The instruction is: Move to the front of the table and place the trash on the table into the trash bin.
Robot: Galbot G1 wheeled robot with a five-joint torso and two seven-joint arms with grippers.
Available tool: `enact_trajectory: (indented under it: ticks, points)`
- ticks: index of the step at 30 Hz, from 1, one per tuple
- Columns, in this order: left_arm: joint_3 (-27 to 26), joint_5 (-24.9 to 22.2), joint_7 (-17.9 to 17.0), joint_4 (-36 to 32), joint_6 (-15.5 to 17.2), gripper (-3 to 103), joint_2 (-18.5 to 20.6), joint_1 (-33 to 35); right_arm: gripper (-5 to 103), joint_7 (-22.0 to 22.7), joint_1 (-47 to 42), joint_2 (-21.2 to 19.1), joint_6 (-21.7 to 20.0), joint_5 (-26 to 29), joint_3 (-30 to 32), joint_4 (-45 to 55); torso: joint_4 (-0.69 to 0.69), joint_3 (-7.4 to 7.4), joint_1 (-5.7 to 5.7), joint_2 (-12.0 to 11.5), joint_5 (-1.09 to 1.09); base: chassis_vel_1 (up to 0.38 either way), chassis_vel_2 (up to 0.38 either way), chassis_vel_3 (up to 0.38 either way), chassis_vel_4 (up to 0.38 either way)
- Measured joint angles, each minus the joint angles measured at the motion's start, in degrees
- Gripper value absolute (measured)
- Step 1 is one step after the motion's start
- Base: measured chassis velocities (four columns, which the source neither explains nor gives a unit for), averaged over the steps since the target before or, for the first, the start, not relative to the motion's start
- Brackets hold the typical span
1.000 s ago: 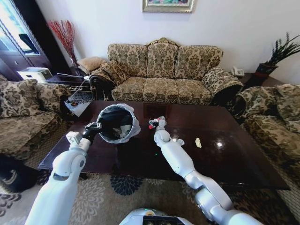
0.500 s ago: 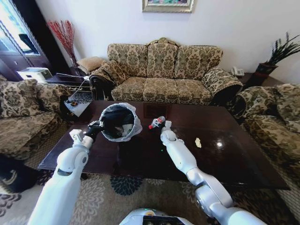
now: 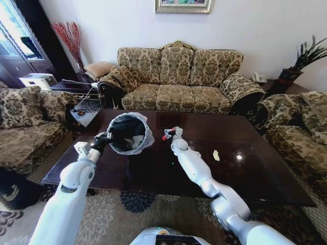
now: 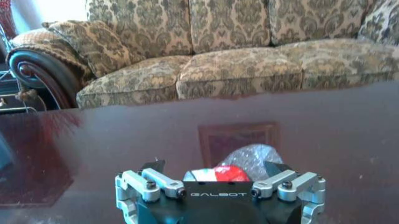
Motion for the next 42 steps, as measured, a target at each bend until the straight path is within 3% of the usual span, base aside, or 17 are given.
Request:
enact_trajectory:
  ticks: [8,14,20,22,25,28,37,42]
  points:
    - [0.4,0.1,0.0,-0.1,0.0,0,0.0,0.2,100,1.8,-2.0,-0.5,-1.2,1.9,0.3,1.6,0.0,0.0,0.0,0.0,0.0,0.0,0.0,0.0,0.0]
    - [0.2,0.1,0.0,-0.2,0.0,0,0.3,0.3,102,0.5,-2.1,-1.1,-1.2,1.7,1.5,0.4,-0.01,0.0,0.0,0.0,0.0,0.0,0.0,0.0,0.0]
    - [-0.3,0.0,0.0,-0.4,-0.2,0,0.4,1.0,83,-1.1,-1.9,-1.0,-0.4,1.2,1.4,-0.4,0.0,0.0,0.0,0.0,0.0,0.0,0.0,0.0,0.0]
    - [-0.4,0.0,0.0,-0.6,-0.4,0,0.4,1.1,72,-1.6,-1.9,-1.0,-0.1,0.9,1.3,-0.6,0.0,0.0,0.0,0.0,0.0,0.0,0.0,0.0,0.0]
    - [-0.5,0.0,0.0,-0.6,-0.4,0,0.4,1.1,66,-1.9,-2.1,-1.0,0.0,0.6,1.3,-0.6,0.0,0.0,0.0,0.0,0.0,0.0,0.0,0.0,0.0]
    - [-0.6,-0.1,0.0,-0.6,-0.4,0,0.3,0.9,52,-2.1,-2.5,-1.1,0.3,0.2,0.9,-0.5,0.0,0.0,0.0,0.0,0.0,0.0,0.0,0.0,0.0]
    - [-0.6,-0.1,0.0,-0.7,-0.4,0,0.1,0.7,35,-1.6,-2.8,-1.6,0.6,0.5,1.6,0.6,0.0,0.0,0.0,0.0,0.0,0.0,0.0,0.0,0.0]
    - [-0.5,-0.1,0.0,-0.7,-0.4,0,0.0,0.7,23,0.5,-3.6,-3.9,0.5,1.3,1.0,8.3,-0.01,0.01,0.01,0.0,0.0,0.0,0.0,0.0,0.0]
